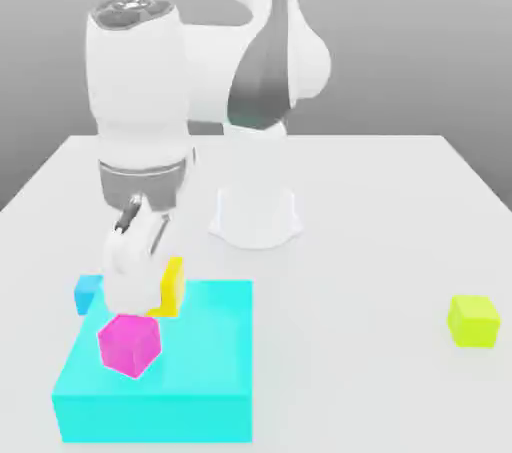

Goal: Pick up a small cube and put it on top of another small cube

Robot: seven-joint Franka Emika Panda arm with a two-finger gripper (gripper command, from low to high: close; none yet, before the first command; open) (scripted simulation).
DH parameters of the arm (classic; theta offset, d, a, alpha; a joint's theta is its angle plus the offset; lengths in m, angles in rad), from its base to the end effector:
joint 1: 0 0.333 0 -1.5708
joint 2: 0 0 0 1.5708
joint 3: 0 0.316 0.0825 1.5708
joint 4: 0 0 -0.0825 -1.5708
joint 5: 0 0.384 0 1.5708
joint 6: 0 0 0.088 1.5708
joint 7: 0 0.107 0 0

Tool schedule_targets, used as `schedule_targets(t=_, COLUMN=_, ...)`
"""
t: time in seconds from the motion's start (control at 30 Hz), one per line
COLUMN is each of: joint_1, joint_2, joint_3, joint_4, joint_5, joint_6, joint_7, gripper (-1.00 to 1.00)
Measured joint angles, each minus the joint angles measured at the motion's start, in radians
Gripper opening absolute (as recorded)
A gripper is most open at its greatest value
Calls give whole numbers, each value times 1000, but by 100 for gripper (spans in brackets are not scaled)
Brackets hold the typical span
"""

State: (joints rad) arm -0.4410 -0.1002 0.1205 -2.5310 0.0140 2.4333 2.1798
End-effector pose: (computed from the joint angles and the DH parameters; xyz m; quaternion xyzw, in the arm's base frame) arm 0.4286 -0.1428 0.3114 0.3099 -0.9508 0.0017 0.0001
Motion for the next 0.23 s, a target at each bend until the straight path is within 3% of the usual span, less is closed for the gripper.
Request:
schedule_targets(t=0.1, joint_1=-11, joint_2=83, joint_3=-4, joint_4=-16, joint_5=-13, joint_6=99, joint_7=8, gripper=-100)
schedule_targets(t=0.13, joint_1=-14, joint_2=106, joint_3=-3, joint_4=-22, joint_5=-16, joint_6=127, joint_7=10, gripper=100)
schedule_targets(t=0.23, joint_1=-21, joint_2=106, joint_3=-3, joint_4=-22, joint_5=-16, joint_6=127, joint_7=10, gripper=100)
